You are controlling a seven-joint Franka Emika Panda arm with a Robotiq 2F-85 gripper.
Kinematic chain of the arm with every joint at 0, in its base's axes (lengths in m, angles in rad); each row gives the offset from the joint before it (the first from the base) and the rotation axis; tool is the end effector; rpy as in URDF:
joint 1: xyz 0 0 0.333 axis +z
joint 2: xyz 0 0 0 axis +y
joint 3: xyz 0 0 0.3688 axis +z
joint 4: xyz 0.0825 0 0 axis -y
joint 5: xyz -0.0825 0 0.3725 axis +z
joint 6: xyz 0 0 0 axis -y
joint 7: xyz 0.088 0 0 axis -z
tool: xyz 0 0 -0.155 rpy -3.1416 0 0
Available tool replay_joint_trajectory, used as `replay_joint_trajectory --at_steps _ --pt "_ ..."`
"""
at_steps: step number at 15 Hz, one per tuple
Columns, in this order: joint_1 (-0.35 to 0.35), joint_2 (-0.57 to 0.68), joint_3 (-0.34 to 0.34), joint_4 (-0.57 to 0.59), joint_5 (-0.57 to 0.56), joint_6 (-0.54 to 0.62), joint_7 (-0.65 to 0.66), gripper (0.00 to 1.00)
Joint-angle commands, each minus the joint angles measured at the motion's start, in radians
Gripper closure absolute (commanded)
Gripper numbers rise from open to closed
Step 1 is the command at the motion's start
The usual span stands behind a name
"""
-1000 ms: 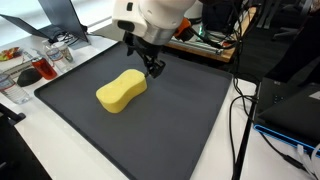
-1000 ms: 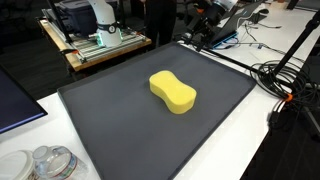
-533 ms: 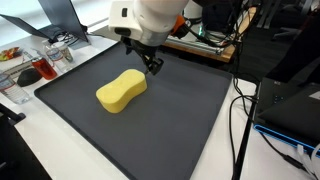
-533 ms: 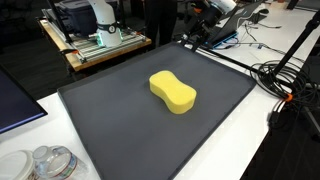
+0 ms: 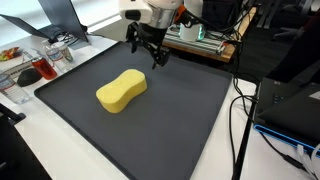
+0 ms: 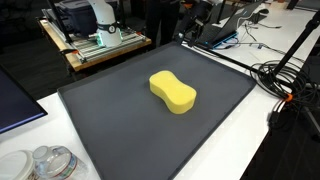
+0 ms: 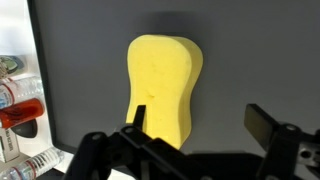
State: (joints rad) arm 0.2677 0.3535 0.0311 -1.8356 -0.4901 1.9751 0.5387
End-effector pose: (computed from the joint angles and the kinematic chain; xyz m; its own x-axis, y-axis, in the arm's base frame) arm 0.6048 0.1318 0.3415 0.9998 -0.0011 -0.0209 0.0084 -0.8938 0.4483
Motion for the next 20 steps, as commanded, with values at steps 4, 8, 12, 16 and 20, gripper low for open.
replay_joint_trajectory --at_steps 4,8,12,16,20 --pt "-0.034 -0.242 0.019 -0.363 0.014 0.296 -0.004 0.00" --pt "-0.082 -0.341 0.019 -0.538 0.088 0.480 -0.034 0.00" --pt "-0.154 -0.417 0.001 -0.706 0.231 0.693 -0.114 0.00" --pt "-0.212 -0.469 -0.035 -0.862 0.521 0.858 -0.393 0.00" --pt "-0.045 -0.566 -0.281 -0.932 0.849 0.809 -0.709 0.00"
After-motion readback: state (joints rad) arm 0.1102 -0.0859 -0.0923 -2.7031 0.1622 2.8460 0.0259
